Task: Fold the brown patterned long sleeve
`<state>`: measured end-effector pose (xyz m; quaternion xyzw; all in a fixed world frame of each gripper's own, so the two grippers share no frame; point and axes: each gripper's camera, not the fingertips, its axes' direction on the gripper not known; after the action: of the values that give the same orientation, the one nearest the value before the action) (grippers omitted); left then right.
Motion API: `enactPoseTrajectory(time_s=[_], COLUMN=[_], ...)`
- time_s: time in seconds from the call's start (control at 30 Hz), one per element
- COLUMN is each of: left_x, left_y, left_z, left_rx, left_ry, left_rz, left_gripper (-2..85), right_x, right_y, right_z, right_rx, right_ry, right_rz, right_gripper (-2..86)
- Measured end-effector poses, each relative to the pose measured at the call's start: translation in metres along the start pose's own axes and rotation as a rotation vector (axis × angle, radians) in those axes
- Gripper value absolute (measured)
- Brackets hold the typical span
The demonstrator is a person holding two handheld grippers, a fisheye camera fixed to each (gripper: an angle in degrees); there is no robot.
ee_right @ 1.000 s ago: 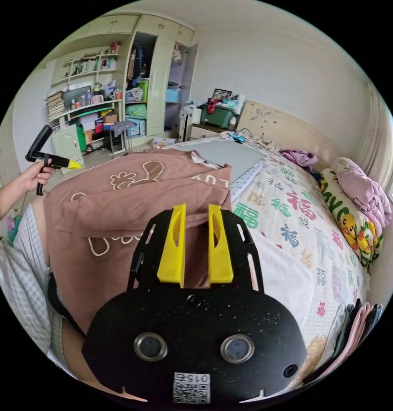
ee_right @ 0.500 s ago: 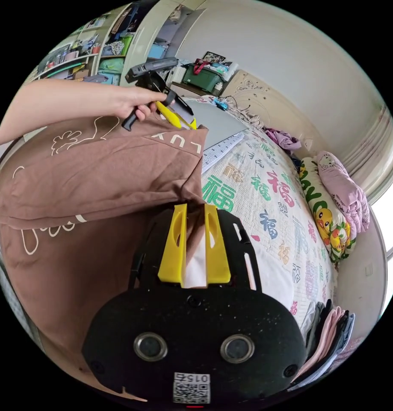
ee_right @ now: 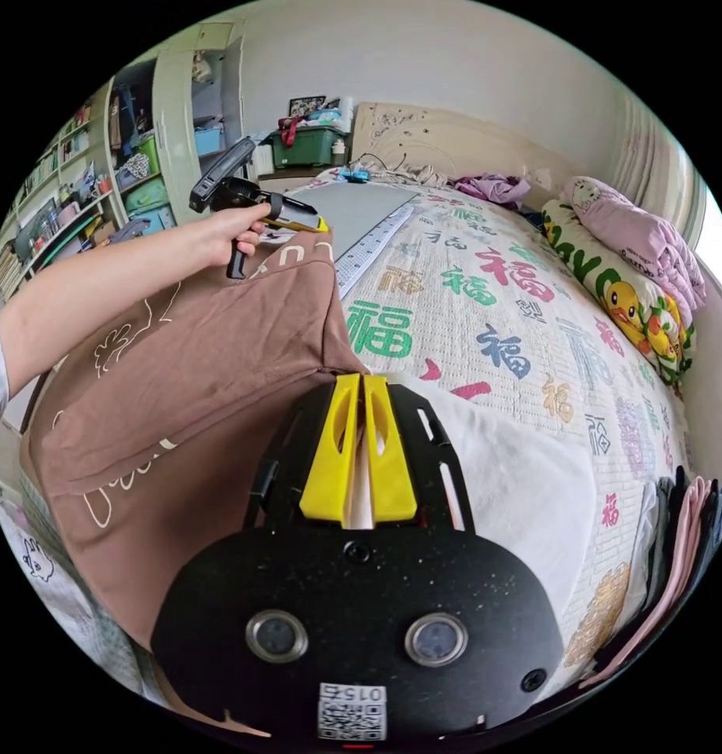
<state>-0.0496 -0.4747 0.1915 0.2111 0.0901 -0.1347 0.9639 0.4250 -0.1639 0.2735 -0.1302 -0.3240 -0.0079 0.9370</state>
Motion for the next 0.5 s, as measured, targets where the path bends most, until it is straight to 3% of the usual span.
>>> enactPoseTrajectory(time_s=[0.17,0.27,0.37,0.5], left_x=[-0.003,0.009,0.017,0.003], left_y=[-0.015,-0.005,0.042,0.187], left_z=[0.005,-0.050,-0.116,-0.220], left_rx=[-0.121,-0.047,-0.086,-0.102], left_ry=[-0.032,-0.075,-0.014,-0.009], left_rz=[-0.015,0.062,0.210,0.362], left_gripper=[3.7,6.7,7.9,8.1], right_x=[0.015,0.036,0.061,0.069], right_y=[-0.008,-0.006,0.001,0.014], right_z=[-0.003,-0.016,-0.040,-0.095], right_rx=[-0.028,0.013,0.077,0.224], right_ry=[-0.018,-0.087,-0.163,-0.159], right_rz=[0.010,0.046,0.119,0.160], right_gripper=[0.9,2.3,4.0,3.8])
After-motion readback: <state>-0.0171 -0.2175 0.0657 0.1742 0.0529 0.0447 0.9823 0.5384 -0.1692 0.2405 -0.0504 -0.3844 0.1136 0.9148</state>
